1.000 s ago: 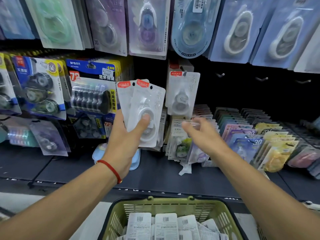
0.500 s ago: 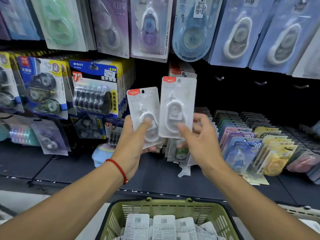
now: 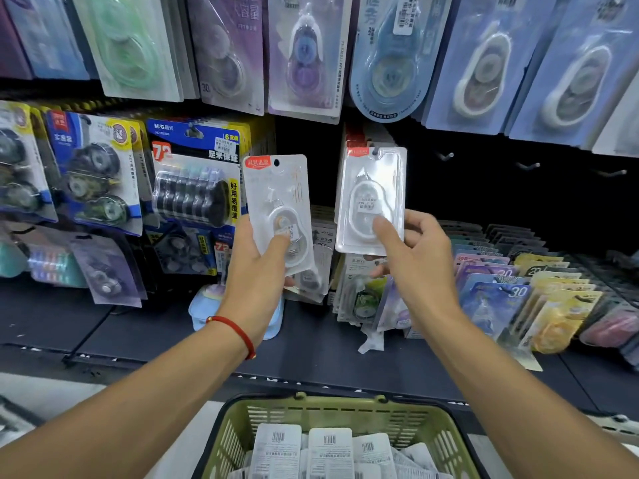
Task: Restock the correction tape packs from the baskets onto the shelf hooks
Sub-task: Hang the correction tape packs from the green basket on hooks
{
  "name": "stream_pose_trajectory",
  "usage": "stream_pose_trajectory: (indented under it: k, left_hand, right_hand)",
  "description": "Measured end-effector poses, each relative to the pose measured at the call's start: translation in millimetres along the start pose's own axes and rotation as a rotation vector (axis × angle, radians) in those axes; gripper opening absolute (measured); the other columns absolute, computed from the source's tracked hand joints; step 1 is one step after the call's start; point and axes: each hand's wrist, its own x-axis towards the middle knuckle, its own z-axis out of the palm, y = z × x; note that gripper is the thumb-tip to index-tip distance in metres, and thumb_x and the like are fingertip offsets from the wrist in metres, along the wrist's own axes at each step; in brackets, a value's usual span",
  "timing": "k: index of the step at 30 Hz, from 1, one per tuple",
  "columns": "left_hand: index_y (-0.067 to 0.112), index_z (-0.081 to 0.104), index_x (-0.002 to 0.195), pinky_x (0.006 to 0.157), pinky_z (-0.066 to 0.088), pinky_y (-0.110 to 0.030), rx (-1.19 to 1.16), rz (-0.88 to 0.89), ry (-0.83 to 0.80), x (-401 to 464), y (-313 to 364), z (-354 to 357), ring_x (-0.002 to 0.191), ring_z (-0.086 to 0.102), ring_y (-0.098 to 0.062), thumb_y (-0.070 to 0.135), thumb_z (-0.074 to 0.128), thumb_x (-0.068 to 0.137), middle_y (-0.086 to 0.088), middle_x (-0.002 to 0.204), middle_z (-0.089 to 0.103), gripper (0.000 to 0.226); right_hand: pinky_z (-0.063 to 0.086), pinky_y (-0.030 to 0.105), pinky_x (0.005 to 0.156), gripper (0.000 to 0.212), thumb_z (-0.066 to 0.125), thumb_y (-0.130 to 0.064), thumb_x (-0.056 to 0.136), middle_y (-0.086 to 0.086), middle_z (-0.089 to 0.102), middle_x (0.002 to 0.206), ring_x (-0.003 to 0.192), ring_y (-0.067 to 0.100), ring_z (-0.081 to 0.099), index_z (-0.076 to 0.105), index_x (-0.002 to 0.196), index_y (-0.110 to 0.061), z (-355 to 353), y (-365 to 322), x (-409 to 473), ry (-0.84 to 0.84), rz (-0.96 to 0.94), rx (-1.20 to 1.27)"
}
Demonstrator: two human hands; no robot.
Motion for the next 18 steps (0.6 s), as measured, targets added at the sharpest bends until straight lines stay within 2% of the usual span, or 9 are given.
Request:
stream_pose_trajectory:
  k: [2,3,4,5,7,10,13,16,18]
  left_hand:
    - [0.028,0.054,0.128,0.064,0.056,-0.019,0.011,0.025,-0.011,-1,1,-1,0.096,0.07,-0.003,0.019,0.058,0.105,0.019,0.105,0.071,0.025]
    - [0.027,0.052,0.13,0.063,0.058,-0.023,0.016,0.027,-0.042,-2,1,0,0.097,0.072,-0.007,0.021,0.06,0.106,0.014,0.11,0.071,0.026]
    - [0.026,0.05,0.131,0.061,0.061,-0.028,0.013,0.016,-0.094,-4,2,1,0.097,0.074,-0.013,0.021,0.061,0.106,0.007,0.115,0.071,0.028]
    - [0.025,0.048,0.133,0.06,0.062,-0.032,-0.004,-0.005,-0.158,-7,2,4,0.097,0.075,-0.02,0.02,0.061,0.106,0.001,0.119,0.072,0.031]
    - [0.024,0.049,0.136,0.062,0.063,-0.038,-0.049,-0.046,-0.26,-11,1,8,0.1,0.077,-0.028,0.018,0.062,0.105,-0.006,0.121,0.075,0.034]
    - [0.031,0.053,0.14,0.073,0.065,-0.041,-0.082,-0.063,-0.331,-14,2,15,0.109,0.075,-0.026,0.019,0.061,0.105,-0.004,0.125,0.074,0.038]
    - [0.045,0.054,0.141,0.081,0.065,-0.041,-0.063,-0.047,-0.395,-14,4,20,0.109,0.075,-0.024,0.008,0.058,0.106,-0.008,0.127,0.072,0.051]
    - [0.036,0.042,0.155,0.085,0.064,-0.035,-0.039,-0.057,-0.403,-15,3,26,0.102,0.074,-0.018,-0.003,0.054,0.104,-0.006,0.127,0.068,0.065]
    - [0.038,0.045,0.151,0.087,0.063,-0.033,-0.017,-0.046,-0.426,-16,3,30,0.103,0.071,-0.014,-0.006,0.053,0.103,0.002,0.133,0.065,0.065]
  right_hand:
    - [0.054,0.031,0.081,0.06,0.066,-0.057,0.096,-0.009,0.067,0.127,0.101,0.016,0.072,0.049,0.142,-0.024,-4,6,2,-0.032,0.037,-0.269]
    - [0.051,0.035,0.093,0.066,0.065,-0.059,0.096,-0.008,0.06,0.134,0.117,0.016,0.064,0.044,0.148,-0.024,-4,9,0,-0.057,0.033,-0.383]
    - [0.05,0.037,0.099,0.066,0.064,-0.059,0.097,-0.009,0.059,0.135,0.121,0.014,0.06,0.044,0.15,-0.025,-4,10,-2,-0.098,0.02,-0.422]
    - [0.05,0.037,0.101,0.059,0.064,-0.057,0.098,-0.011,0.061,0.13,0.118,0.009,0.061,0.05,0.146,-0.026,-2,11,-6,-0.157,0.004,-0.399]
    - [0.051,0.029,0.091,0.039,0.062,-0.05,0.101,-0.017,0.068,0.11,0.098,-0.006,0.063,0.066,0.129,-0.023,4,10,-12,-0.275,-0.014,-0.319]
    - [0.044,0.024,0.078,0.022,0.06,-0.04,0.104,-0.013,0.071,0.092,0.079,-0.002,0.061,0.071,0.106,-0.02,8,8,-15,-0.237,-0.022,-0.221]
    - [0.049,0.027,0.072,0.019,0.058,-0.041,0.105,-0.005,0.075,0.095,0.082,0.007,0.068,0.065,0.106,-0.023,6,6,-14,-0.173,-0.026,-0.171]
    - [0.061,0.033,0.062,0.02,0.053,-0.041,0.108,0.002,0.074,0.102,0.087,0.015,0.074,0.061,0.111,-0.023,5,3,-11,-0.054,-0.018,-0.074]
    - [0.062,0.034,0.057,0.022,0.05,-0.04,0.109,0.001,0.072,0.105,0.079,0.015,0.075,0.059,0.114,-0.021,3,1,-7,-0.016,-0.004,-0.026]
